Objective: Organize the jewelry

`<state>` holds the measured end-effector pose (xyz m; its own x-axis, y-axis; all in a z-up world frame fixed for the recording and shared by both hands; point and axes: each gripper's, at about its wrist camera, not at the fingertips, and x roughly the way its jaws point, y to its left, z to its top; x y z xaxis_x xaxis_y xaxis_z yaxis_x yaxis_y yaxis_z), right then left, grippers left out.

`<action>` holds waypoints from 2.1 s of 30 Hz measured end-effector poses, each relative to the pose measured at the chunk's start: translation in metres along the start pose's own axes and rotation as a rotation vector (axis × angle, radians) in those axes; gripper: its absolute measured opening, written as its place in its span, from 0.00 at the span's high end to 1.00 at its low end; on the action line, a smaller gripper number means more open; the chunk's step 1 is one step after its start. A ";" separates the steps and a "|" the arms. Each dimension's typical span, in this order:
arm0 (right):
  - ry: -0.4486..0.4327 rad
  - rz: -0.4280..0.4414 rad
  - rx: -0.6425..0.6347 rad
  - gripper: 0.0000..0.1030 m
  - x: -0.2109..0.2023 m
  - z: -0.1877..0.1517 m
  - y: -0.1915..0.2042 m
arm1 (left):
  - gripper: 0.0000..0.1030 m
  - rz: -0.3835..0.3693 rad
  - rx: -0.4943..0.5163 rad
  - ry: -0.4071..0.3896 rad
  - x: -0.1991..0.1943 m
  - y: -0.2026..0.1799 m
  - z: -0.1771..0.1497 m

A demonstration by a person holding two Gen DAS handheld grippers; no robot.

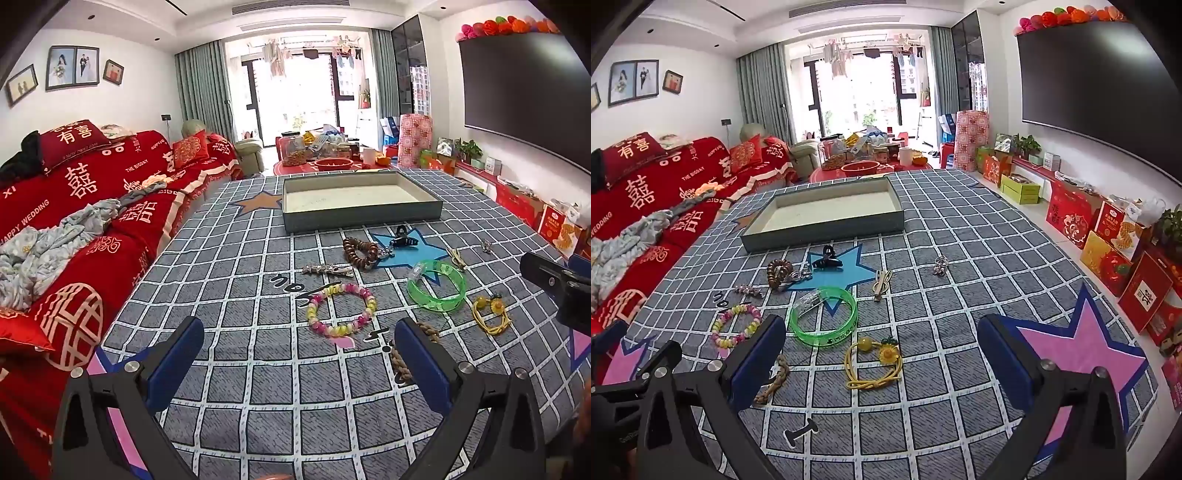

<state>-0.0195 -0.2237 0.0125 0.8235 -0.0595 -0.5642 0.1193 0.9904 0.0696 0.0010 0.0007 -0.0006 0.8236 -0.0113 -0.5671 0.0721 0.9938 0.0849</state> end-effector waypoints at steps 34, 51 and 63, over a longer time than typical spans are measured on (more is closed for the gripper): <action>-0.086 -0.013 -0.020 0.00 -0.021 0.000 0.006 | 0.00 0.020 -0.027 -0.053 -0.014 0.007 0.000; -0.089 -0.012 -0.017 0.00 -0.021 -0.001 0.005 | 0.00 0.023 -0.028 -0.053 -0.016 0.010 -0.002; -0.080 -0.008 0.000 0.00 -0.022 -0.004 0.005 | 0.00 0.027 -0.028 -0.049 -0.016 0.011 -0.004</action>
<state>-0.0391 -0.2167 0.0221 0.8641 -0.0776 -0.4973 0.1262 0.9899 0.0648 -0.0137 0.0119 0.0065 0.8518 0.0104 -0.5237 0.0346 0.9965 0.0760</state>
